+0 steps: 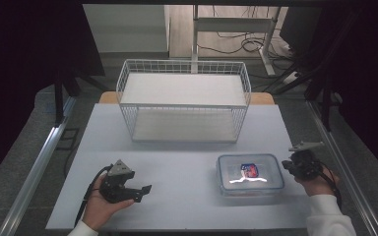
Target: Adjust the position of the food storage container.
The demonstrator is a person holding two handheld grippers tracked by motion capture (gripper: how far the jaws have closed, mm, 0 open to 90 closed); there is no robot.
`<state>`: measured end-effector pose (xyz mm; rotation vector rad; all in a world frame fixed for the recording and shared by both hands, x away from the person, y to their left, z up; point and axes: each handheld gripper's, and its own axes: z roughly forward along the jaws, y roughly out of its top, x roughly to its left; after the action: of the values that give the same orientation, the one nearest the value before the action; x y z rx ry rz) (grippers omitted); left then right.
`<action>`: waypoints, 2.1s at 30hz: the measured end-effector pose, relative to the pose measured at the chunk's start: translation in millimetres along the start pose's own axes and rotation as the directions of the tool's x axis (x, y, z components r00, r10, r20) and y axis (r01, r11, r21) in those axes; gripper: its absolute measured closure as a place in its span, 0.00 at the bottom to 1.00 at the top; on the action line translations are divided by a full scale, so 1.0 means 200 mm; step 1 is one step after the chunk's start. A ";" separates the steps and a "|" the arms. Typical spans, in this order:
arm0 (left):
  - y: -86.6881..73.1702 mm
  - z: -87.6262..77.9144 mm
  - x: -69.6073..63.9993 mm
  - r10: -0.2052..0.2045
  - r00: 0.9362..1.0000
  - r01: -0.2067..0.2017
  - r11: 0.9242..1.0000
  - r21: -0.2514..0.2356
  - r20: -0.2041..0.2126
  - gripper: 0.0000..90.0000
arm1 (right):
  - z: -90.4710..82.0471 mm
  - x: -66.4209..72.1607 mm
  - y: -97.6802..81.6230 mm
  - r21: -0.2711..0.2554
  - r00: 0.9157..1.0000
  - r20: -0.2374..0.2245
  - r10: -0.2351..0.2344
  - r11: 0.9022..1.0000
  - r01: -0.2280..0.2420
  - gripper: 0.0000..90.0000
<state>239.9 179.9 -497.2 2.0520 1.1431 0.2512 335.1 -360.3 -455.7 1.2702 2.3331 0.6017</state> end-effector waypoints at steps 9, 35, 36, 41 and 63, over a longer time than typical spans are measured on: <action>0.00 0.00 -0.02 0.014 1.000 -0.014 1.000 0.003 0.006 0.20 | 0.06 0.06 -0.04 0.094 0.997 -0.060 -0.050 0.994 0.056 0.99; 0.00 -0.01 -0.02 0.007 1.000 -0.007 1.000 -0.004 0.006 0.20 | 0.08 0.32 0.06 0.049 0.969 -0.217 -0.120 0.990 0.133 0.99; 0.00 -0.01 -0.02 0.007 1.000 -0.007 1.000 -0.004 0.006 0.20 | 0.08 0.32 0.06 0.049 0.969 -0.217 -0.120 0.990 0.133 0.99; 0.00 -0.01 -0.02 0.007 1.000 -0.007 1.000 -0.003 0.006 0.20 | 0.09 0.41 0.10 0.043 0.956 -0.251 -0.151 0.985 0.167 0.99; 0.00 -0.01 0.02 -0.009 1.000 0.009 1.000 -0.005 -0.008 0.20 | 0.15 0.67 0.21 -0.010 0.921 -0.319 -0.225 0.972 0.234 0.99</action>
<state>241.1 183.6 -496.9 2.0429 1.1545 0.2579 314.0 -220.3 -476.6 0.9444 2.7136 0.7419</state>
